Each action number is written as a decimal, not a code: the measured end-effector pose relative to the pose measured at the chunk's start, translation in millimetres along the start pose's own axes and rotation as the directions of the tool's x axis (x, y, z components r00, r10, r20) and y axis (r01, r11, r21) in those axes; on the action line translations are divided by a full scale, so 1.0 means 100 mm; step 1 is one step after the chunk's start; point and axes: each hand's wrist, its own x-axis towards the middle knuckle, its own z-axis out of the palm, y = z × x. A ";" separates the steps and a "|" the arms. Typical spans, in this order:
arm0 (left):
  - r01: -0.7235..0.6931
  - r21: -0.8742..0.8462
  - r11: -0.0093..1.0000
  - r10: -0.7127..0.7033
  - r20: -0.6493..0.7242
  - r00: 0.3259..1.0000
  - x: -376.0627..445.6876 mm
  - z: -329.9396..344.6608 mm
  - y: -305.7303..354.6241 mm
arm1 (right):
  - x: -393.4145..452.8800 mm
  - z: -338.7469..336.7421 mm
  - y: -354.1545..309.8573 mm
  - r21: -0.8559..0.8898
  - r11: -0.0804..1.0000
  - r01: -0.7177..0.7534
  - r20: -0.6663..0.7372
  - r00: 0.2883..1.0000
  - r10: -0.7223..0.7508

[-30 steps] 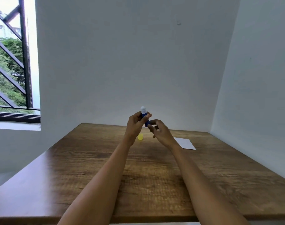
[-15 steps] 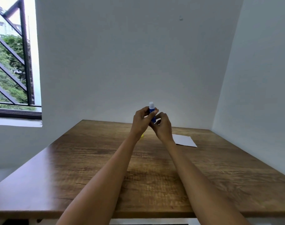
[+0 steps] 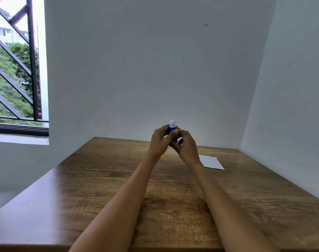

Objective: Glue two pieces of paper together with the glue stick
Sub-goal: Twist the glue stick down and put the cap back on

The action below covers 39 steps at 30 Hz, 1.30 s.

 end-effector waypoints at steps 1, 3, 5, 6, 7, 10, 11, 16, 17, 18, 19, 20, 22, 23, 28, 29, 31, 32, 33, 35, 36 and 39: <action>0.002 -0.011 1.000 -0.002 -0.003 1.000 0.00 -0.01 0.00 | 0.01 -0.02 0.00 0.061 0.998 -0.014 0.091 0.996 0.008; 0.011 -0.026 1.000 -0.012 -0.018 1.000 0.00 -0.05 -0.01 | 0.01 -0.03 0.01 0.124 0.991 -0.054 0.263 0.965 0.020; 0.014 -0.012 1.000 -0.014 -0.024 1.000 0.00 -0.09 -0.03 | 0.01 -0.02 0.03 0.102 0.993 -0.056 0.297 0.955 0.024; 0.013 -0.003 1.000 -0.013 -0.024 1.000 0.00 -0.09 -0.04 | 0.00 -0.01 0.03 0.069 0.997 -0.037 0.267 0.963 0.017; 0.009 0.007 1.000 -0.009 -0.022 1.000 0.00 -0.08 -0.04 | 0.00 0.01 0.03 0.005 1.000 0.001 0.207 0.978 -0.002; -0.012 0.036 0.999 0.013 -0.009 1.000 0.00 -0.05 -0.03 | -0.01 0.03 0.03 -0.237 0.968 0.083 -0.039 0.995 -0.095; -0.015 0.038 0.999 0.015 -0.003 1.000 0.00 -0.04 -0.02 | -0.02 0.03 0.02 -0.259 0.963 0.080 -0.088 0.991 -0.106; -0.001 0.006 1.000 0.001 -0.008 1.000 -0.01 -0.02 0.00 | -0.03 0.03 -0.01 -0.072 0.997 0.024 -0.044 0.999 -0.027; 0.000 -0.014 1.000 0.000 -0.018 1.000 0.00 -0.03 0.01 | -0.02 0.02 -0.03 -0.019 0.999 0.037 0.021 0.999 -0.037; 0.001 -0.031 1.000 -0.001 -0.027 1.000 0.00 -0.05 0.01 | -0.01 0.02 -0.04 0.017 0.999 0.043 0.091 0.995 -0.045; 0.002 -0.039 0.999 -0.003 -0.033 0.999 0.01 -0.07 0.01 | -0.01 0.02 -0.04 0.024 0.999 0.042 0.143 0.989 -0.045; 0.004 -0.039 0.999 -0.005 -0.035 0.999 0.01 -0.09 0.00 | 0.00 0.01 -0.03 0.012 0.999 0.039 0.167 0.985 -0.041; 0.005 -0.037 0.999 -0.006 -0.027 1.000 0.00 -0.09 -0.01 | 0.00 0.00 -0.01 -0.056 0.997 0.061 0.135 0.989 -0.053; 0.001 -0.032 0.999 -0.002 -0.022 1.000 -0.01 -0.08 -0.01 | 0.00 -0.01 0.01 -0.128 0.987 0.100 0.076 0.993 -0.091; -0.013 -0.028 1.000 0.013 0.000 1.000 -0.01 -0.03 0.02 | -0.03 0.08 0.01 -0.313 0.938 0.148 -0.182 0.960 -0.212; -0.018 -0.024 1.000 0.019 0.010 1.000 -0.01 -0.02 0.03 | -0.04 0.10 0.01 -0.280 0.952 0.121 -0.199 0.963 -0.181; -0.031 -0.015 0.999 0.032 0.026 0.999 -0.02 0.00 0.03 | -0.03 0.10 0.04 -0.176 0.981 0.080 -0.189 0.975 -0.114; -0.035 -0.025 0.999 0.036 0.025 0.999 -0.02 0.01 0.04 | -0.01 0.08 0.04 -0.093 0.993 0.070 -0.149 0.985 -0.083; -0.033 -0.049 0.998 0.034 0.016 0.999 -0.01 0.00 0.04 | 0.00 0.06 0.04 -0.004 0.998 0.064 -0.080 0.995 -0.065; -0.019 -0.107 0.994 0.017 -0.019 1.000 0.00 -0.03 0.06 | 0.00 0.04 0.01 0.130 0.990 0.053 0.077 0.995 -0.063; -0.014 -0.124 0.992 0.010 -0.034 0.999 0.01 -0.04 0.07 | -0.01 0.03 0.00 0.158 0.986 0.043 0.129 0.990 -0.064; -0.011 -0.110 0.994 0.006 -0.045 0.999 0.00 -0.06 0.05 | -0.01 0.04 0.00 0.145 0.988 0.051 0.125 0.990 -0.069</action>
